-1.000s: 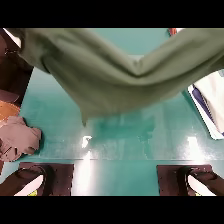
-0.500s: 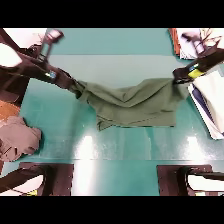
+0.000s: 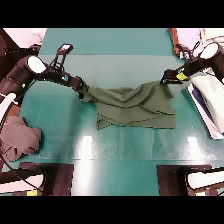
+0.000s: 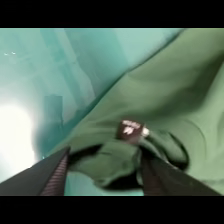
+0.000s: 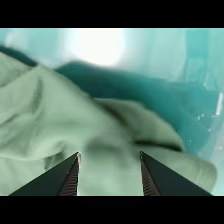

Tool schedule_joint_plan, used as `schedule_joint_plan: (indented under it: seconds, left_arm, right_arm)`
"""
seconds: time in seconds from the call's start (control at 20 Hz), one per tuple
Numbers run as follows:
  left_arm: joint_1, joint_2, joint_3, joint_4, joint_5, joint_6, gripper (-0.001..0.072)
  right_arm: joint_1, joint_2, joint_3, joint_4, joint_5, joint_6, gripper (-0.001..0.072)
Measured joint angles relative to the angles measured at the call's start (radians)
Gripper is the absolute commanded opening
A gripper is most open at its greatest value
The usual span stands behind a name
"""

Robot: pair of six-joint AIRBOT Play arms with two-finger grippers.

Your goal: Fold the shirts.

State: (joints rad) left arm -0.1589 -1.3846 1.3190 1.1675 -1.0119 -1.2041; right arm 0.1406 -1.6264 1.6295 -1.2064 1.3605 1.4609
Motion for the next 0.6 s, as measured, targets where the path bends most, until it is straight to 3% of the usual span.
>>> schedule_joint_plan:
  seconds: [0.25,0.6]
  left_arm:
    - [0.040,0.049,0.016,-0.006,-0.192,-0.018,0.0482]
    - [0.053,0.166,-0.159,-0.063,-0.251,-0.047,0.0483]
  right_arm:
    - [-0.095,0.078,-0.022,0.022,0.145,-0.035,0.0440]
    - [-0.230,0.364,-0.333,0.029,0.153,-0.066,0.0440]
